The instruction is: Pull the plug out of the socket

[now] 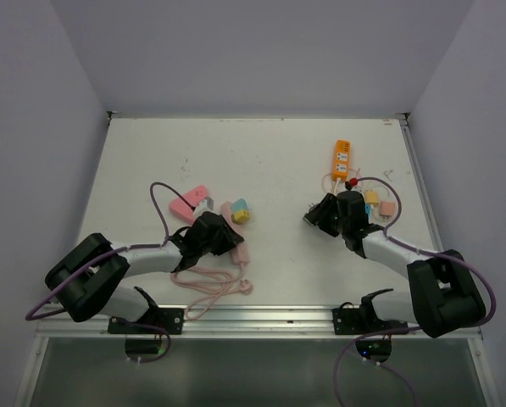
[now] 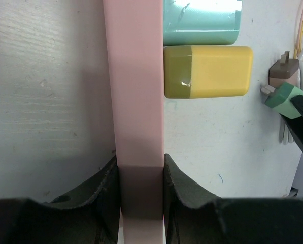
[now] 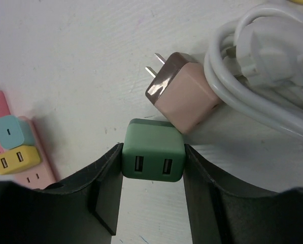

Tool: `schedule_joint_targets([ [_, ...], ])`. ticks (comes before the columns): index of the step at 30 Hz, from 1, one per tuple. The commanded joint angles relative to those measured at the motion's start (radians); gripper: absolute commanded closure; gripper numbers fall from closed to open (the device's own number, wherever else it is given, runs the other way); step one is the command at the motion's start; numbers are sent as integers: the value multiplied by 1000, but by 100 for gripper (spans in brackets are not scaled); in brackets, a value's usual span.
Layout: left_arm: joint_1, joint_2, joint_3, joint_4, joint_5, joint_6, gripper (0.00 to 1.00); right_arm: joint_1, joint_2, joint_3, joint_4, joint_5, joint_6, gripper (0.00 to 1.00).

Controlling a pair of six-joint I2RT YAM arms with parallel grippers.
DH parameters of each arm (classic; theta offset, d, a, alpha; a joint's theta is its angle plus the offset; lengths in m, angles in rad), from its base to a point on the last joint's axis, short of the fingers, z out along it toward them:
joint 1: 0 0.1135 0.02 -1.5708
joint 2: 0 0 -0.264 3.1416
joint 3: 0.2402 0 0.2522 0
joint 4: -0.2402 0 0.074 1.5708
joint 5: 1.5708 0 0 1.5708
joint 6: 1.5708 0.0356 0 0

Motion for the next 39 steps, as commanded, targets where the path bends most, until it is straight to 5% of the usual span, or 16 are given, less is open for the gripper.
schedule_joint_targets([
  [1, -6, 50, -23, -121, -27, 98, 100, -19, -10, 1, -58, 73, -14, 45],
  [4, -9, 54, -18, -115, -21, 104, 100, -23, -45, 20, -116, 108, -32, 27],
  [10, -17, 67, -11, -101, -7, 116, 100, -23, -116, 67, -233, 172, -82, 11],
  [17, -23, 85, 3, -92, 3, 128, 100, -20, -192, 81, -240, 110, -93, 9],
  [24, -34, 97, 14, -80, 17, 139, 100, 45, -189, 78, -52, -85, -43, 8],
  [31, -40, 100, 17, -80, 25, 142, 100, 216, 24, 158, 144, -131, 46, 8],
  [39, -43, 108, 17, -67, 42, 150, 100, 262, 280, 262, 299, -264, 68, 9],
])
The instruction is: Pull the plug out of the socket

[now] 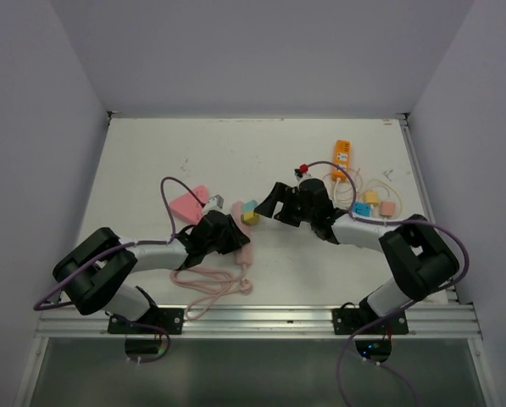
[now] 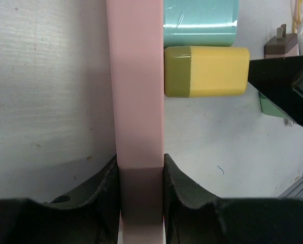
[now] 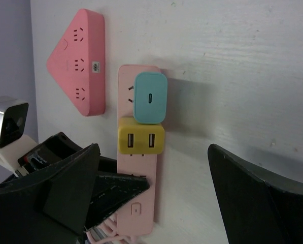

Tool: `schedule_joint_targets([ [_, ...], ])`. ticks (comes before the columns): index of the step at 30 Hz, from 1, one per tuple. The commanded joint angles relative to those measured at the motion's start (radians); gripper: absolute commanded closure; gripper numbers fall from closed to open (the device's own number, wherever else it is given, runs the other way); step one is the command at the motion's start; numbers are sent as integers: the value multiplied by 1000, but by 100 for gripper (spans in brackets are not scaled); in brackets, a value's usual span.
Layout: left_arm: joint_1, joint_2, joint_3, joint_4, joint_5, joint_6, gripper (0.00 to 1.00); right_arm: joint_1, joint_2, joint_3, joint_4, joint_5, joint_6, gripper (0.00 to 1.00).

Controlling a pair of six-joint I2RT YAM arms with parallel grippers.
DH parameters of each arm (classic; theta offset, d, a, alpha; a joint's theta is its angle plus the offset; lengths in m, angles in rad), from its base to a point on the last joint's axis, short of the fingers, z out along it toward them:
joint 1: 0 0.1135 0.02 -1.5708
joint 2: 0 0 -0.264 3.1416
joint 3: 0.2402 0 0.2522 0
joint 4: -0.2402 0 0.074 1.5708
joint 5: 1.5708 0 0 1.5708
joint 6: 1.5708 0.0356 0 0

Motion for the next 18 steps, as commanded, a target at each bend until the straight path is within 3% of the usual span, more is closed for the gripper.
schedule_joint_targets([
  [1, -11, 55, -20, -108, 3, 63, 100, 20, 78, 68, 141, -88, 29, 9],
  [11, -11, 54, -20, -102, 6, 69, 100, 45, 200, 134, 150, -122, 0, 20],
  [16, -11, 54, -21, -99, 9, 69, 100, 53, 223, 131, 164, -139, 3, 38],
  [18, -9, 49, -26, -91, 11, 71, 100, 54, 226, 122, 179, -142, 6, 49],
])
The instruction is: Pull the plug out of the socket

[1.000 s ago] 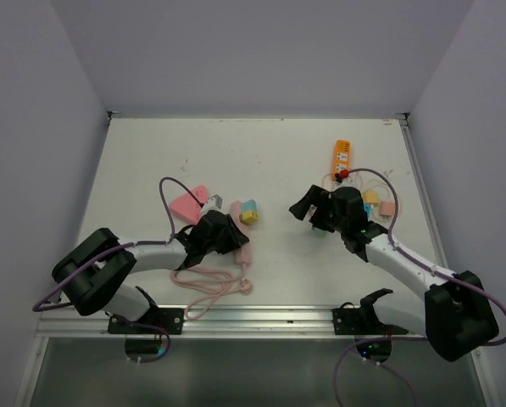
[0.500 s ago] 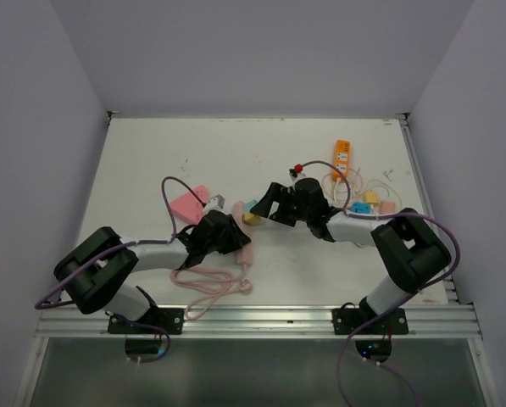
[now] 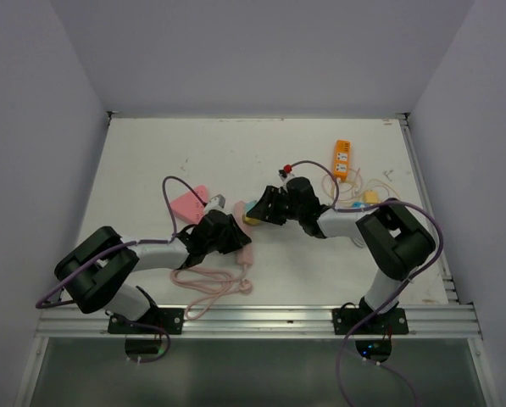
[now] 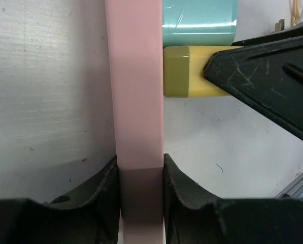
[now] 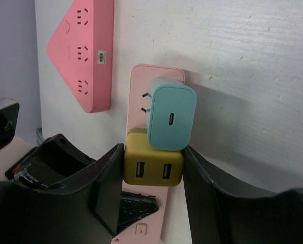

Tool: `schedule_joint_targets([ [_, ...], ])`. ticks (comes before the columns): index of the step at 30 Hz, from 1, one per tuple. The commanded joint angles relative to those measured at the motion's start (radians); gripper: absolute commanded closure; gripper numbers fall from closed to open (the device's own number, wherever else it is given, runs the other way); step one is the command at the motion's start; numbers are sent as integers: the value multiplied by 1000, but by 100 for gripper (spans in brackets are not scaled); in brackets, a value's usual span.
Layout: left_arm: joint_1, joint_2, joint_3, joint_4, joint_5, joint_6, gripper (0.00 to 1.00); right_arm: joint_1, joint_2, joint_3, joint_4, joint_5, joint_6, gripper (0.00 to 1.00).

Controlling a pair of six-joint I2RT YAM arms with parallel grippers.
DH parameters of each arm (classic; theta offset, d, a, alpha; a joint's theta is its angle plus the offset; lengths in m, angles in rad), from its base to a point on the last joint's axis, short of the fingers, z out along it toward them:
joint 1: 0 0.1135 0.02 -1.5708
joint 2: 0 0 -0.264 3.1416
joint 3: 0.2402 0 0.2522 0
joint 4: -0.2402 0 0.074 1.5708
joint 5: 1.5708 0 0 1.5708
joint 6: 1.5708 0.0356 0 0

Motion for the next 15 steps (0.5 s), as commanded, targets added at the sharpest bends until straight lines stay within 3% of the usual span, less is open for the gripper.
schedule_joint_targets([
  [1, -11, 27, -36, -102, -7, 53, 99, 9, 12, 11, 68, -35, 6, 54],
  [4, -11, 2, -55, -85, -18, 44, 89, 12, 9, -2, 73, -41, 4, 70],
  [5, -11, -4, -60, -72, -18, 41, 86, 13, 9, -5, 75, -41, 4, 80],
  [8, -11, -18, -69, -66, -21, 38, 70, 18, 2, -19, 76, -46, -2, 97],
  [9, -11, -21, -74, -63, -19, 38, 61, 20, 2, -22, 75, -47, -5, 99],
  [12, -11, -32, -80, -49, -18, 35, 49, 33, -7, -37, 72, -49, -13, 100],
  [15, -11, -40, -77, -40, -21, 32, 43, 43, -23, -43, 67, -44, -17, 100],
])
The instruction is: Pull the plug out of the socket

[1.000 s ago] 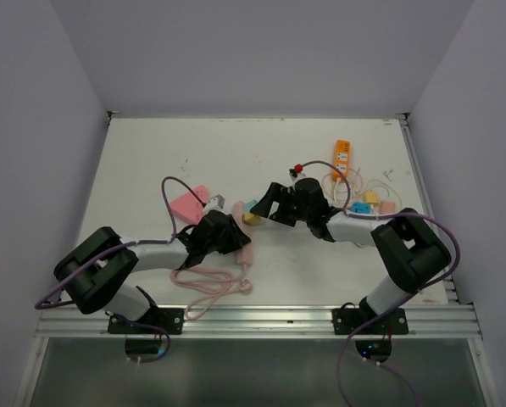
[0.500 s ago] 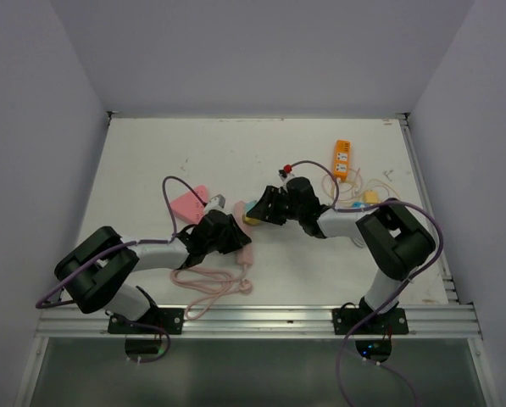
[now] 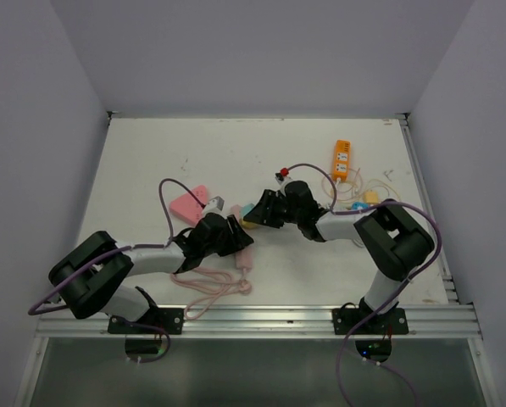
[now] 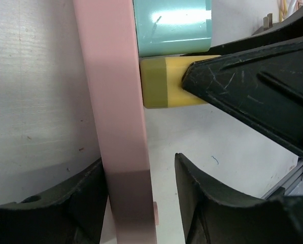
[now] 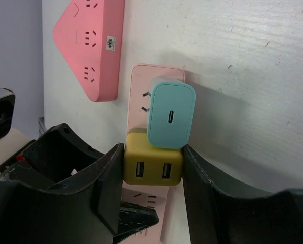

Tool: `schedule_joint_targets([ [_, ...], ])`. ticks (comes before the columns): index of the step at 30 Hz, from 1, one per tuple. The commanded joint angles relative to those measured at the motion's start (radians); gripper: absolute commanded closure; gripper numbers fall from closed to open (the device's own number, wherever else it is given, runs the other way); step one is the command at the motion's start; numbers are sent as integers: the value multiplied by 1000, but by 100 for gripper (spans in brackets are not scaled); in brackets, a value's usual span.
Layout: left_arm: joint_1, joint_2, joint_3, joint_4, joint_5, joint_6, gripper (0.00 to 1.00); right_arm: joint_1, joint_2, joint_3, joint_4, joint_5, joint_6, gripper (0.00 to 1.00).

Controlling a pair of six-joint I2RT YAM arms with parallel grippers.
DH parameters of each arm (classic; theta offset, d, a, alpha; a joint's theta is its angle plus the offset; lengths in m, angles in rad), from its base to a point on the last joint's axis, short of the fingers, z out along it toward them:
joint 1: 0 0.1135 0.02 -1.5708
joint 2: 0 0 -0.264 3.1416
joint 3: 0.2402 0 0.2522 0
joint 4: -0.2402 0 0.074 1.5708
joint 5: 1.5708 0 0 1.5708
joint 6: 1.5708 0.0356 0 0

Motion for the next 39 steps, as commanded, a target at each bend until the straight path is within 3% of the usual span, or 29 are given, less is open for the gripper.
schedule_joint_targets([
  [1, -2, 4, -34, -72, -25, 35, 43, 24, -32, -23, 17, -20, -23, 100],
  [11, 1, 53, 26, -129, -97, 32, 49, 81, -61, -32, 5, 6, -23, 100],
  [14, 2, 73, 32, -147, -103, 24, 64, 89, -66, -37, 8, 7, -20, 100],
  [18, 7, 75, 14, -164, -112, 0, 93, 89, -80, -43, 4, 13, -23, 100],
  [20, 10, 70, 8, -172, -116, -13, 100, 89, -90, -47, 0, 18, -24, 100],
  [32, 40, 76, -33, -238, -122, -103, 100, 70, -159, -107, 54, 50, -12, 100],
  [39, 44, 83, -32, -250, -122, -109, 100, -43, -176, -147, 86, -11, 23, 100],
])
